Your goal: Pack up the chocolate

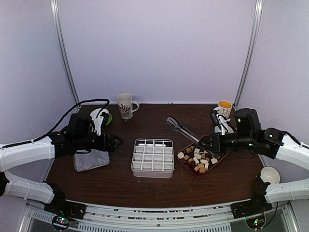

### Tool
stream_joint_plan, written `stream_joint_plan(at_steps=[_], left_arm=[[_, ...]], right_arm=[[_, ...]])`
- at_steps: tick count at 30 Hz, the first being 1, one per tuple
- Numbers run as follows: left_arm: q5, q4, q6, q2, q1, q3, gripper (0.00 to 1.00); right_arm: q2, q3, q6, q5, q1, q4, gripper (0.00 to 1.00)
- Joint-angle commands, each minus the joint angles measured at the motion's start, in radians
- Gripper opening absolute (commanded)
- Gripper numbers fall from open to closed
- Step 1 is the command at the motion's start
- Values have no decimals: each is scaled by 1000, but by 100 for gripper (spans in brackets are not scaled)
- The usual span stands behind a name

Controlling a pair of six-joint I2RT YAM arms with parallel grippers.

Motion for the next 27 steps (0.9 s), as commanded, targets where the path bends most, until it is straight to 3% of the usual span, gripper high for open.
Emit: stream_joint_plan(at_steps=[1,16,27], left_arm=[[11,39,-8,-5,5,-8,92],[82,96,-40,82,5,-14,91],[104,82,-48,149,3,3,90]], right_arm=[[39,3,13,-36,51,113,11],[227,68,-37,41,149,129,11],[310,118,-79,176,152,40,11]])
